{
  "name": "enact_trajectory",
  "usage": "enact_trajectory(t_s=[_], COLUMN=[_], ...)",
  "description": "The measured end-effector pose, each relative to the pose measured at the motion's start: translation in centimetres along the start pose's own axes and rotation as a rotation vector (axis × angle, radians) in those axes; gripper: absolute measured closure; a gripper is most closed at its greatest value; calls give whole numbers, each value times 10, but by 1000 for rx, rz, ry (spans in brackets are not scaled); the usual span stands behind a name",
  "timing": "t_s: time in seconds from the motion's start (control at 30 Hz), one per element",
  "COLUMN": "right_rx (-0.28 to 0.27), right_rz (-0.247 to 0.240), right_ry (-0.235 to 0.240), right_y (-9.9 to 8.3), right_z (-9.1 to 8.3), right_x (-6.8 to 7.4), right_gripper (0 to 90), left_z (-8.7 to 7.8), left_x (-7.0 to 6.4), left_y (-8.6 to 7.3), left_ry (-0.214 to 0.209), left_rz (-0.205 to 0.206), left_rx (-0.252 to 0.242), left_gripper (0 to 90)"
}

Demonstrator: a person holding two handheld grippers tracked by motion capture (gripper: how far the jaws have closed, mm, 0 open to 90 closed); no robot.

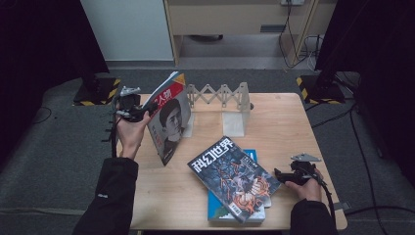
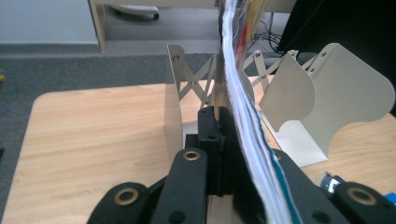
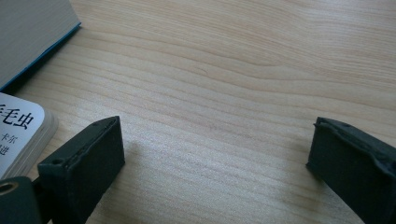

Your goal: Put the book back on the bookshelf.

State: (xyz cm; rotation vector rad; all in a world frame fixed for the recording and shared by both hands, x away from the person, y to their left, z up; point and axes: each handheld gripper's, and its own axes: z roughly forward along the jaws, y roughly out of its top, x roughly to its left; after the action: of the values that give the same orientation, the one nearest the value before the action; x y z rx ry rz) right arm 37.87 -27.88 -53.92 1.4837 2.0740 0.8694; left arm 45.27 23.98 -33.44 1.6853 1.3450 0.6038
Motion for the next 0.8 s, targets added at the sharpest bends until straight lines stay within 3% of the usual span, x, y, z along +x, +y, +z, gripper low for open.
enact_trajectory(t_s=[0.1,0.27,0.3,0.47,0.67,0.8], right_rx=[0,-1,-1,3,-1,-2], right_rz=[0,-3,-3,0,-6,-5], right_ry=[0,0,0,2,1,1], right_y=[0,0,0,0,0,0], right_z=[0,0,0,0,0,1], right_x=[0,0,0,0,0,0], right_gripper=[36,36,36,33,31,30], left_z=[0,2,5,14,22,23], left_x=[-8,-11,-11,-6,-7,-7], left_y=[1,4,5,4,-2,-6], left_ry=[44,79,111,146,179,175], left_rz=[33,29,29,6,28,23], left_rx=[-61,-133,-160,-196,-234,-240], left_gripper=[859,860,860,860,860,858])
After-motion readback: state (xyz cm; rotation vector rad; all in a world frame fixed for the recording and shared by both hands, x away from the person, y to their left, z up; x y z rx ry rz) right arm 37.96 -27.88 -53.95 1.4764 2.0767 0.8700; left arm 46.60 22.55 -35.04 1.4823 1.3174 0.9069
